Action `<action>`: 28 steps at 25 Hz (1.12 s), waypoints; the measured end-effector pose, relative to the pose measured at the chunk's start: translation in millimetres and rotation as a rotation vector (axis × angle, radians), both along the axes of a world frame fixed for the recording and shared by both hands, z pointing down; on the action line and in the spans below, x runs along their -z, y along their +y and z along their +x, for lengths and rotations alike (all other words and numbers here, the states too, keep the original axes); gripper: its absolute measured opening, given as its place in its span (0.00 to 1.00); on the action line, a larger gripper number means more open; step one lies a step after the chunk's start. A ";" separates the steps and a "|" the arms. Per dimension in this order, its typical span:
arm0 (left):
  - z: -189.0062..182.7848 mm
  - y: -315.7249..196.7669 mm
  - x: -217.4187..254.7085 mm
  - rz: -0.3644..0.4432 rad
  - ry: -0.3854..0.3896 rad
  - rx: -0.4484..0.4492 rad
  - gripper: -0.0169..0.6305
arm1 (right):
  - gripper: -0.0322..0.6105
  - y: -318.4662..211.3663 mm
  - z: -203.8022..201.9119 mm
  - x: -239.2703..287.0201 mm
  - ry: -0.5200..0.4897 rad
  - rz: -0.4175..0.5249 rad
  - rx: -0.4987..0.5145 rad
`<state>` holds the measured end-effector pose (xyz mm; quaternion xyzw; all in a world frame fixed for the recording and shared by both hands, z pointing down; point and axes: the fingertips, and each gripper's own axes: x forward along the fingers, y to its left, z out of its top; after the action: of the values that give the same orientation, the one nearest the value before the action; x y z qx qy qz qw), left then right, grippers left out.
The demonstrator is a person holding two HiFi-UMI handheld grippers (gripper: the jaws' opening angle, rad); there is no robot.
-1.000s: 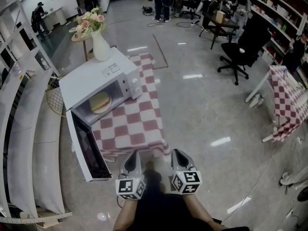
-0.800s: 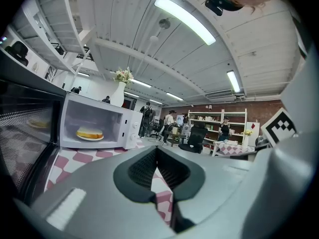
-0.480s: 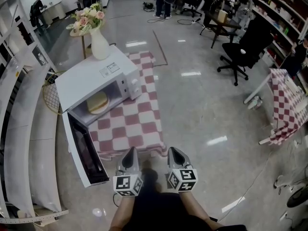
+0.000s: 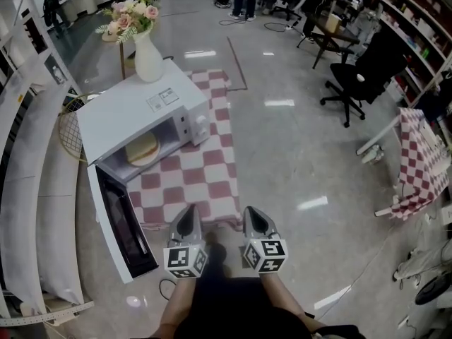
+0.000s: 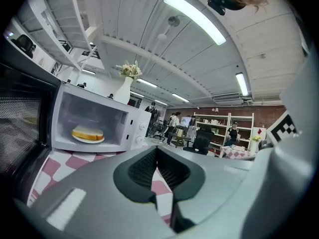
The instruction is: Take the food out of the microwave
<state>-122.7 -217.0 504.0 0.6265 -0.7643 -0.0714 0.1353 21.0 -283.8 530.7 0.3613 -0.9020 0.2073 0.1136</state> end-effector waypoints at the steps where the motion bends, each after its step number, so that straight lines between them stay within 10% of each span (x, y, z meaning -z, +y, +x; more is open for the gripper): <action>1: -3.9 -2.8 -0.5 -0.001 0.004 0.005 0.04 | 0.05 -3.8 -3.5 0.5 0.002 0.001 0.004; 28: -94.6 -44.5 -5.9 -0.012 0.062 0.111 0.04 | 0.05 -62.3 -98.4 2.5 0.043 -0.011 0.111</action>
<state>-217.3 -261.5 509.9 0.5798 -0.7937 -0.0936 0.1585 -77.4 -346.0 528.2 0.3146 -0.9168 0.1977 0.1464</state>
